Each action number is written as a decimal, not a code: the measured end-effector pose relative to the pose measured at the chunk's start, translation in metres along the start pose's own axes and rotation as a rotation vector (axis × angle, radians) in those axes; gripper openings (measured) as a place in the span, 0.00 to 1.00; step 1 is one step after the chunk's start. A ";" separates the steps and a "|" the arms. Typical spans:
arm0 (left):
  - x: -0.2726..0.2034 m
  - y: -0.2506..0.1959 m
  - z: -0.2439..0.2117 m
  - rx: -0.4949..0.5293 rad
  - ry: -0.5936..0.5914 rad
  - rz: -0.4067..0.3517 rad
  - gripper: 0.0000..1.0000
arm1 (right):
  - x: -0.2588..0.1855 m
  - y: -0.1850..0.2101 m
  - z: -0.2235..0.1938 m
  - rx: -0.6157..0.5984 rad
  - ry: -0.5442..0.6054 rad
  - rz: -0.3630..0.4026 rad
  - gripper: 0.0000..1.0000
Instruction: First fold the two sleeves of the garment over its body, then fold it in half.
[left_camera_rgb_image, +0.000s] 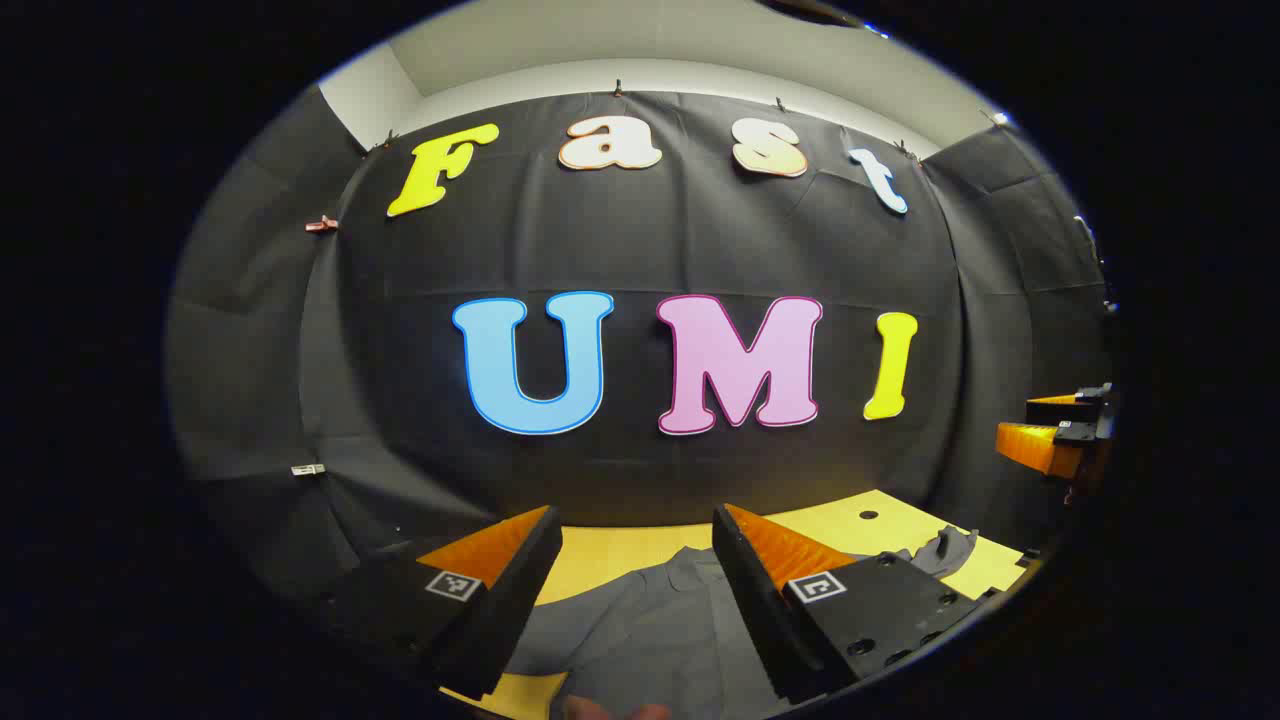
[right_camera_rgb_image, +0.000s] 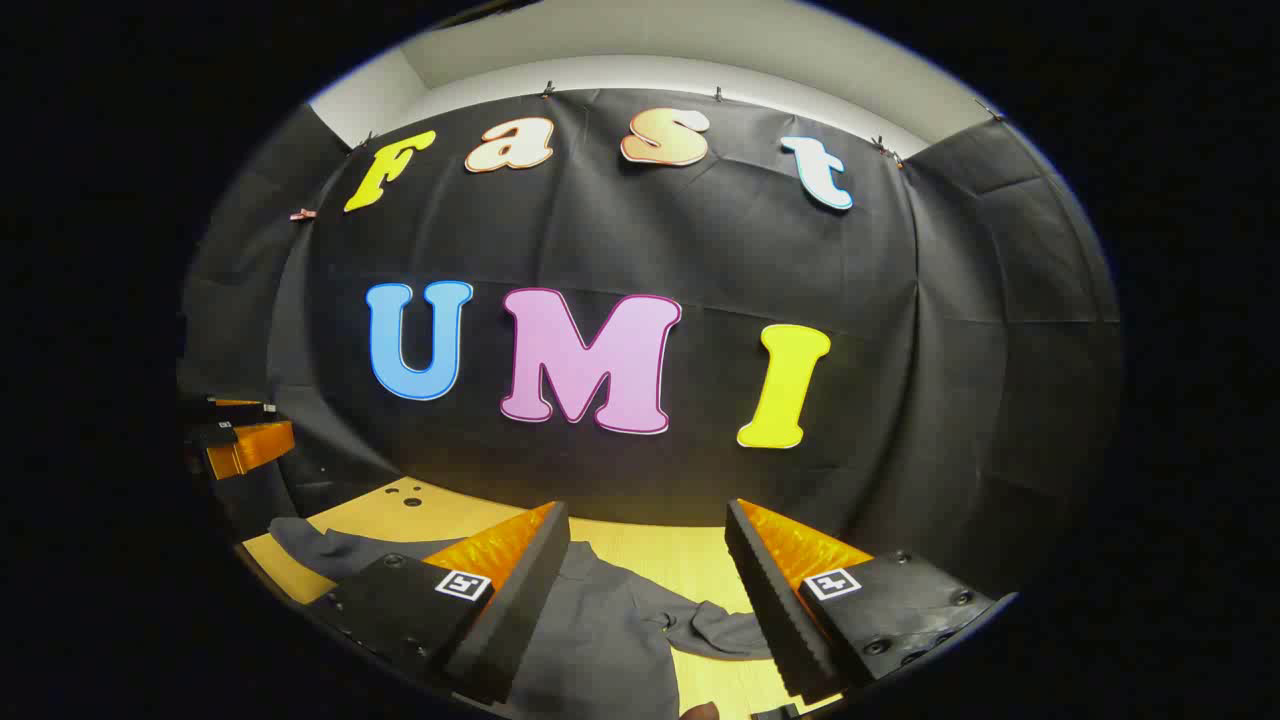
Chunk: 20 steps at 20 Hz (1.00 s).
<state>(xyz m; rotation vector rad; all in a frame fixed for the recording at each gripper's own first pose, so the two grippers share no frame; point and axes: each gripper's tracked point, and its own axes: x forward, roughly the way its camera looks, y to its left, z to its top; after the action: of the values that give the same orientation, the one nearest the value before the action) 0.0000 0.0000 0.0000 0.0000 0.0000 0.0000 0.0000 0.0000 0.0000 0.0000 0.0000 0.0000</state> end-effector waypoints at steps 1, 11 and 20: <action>0.000 -0.002 -0.001 0.001 0.001 0.001 0.95 | 0.001 -0.003 -0.001 0.001 0.001 -0.001 0.98; 0.002 -0.027 -0.003 0.021 0.025 0.002 0.95 | 0.009 -0.033 -0.006 0.004 0.007 -0.011 0.97; 0.012 -0.049 -0.010 0.027 0.043 0.013 0.95 | 0.039 -0.087 -0.022 -0.013 0.035 -0.041 0.98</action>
<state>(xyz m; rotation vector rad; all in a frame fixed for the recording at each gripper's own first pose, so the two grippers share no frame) 0.0117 -0.0489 -0.0103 0.0273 0.0430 0.0134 0.0388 -0.0870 -0.0218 -0.0132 0.0350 -0.0413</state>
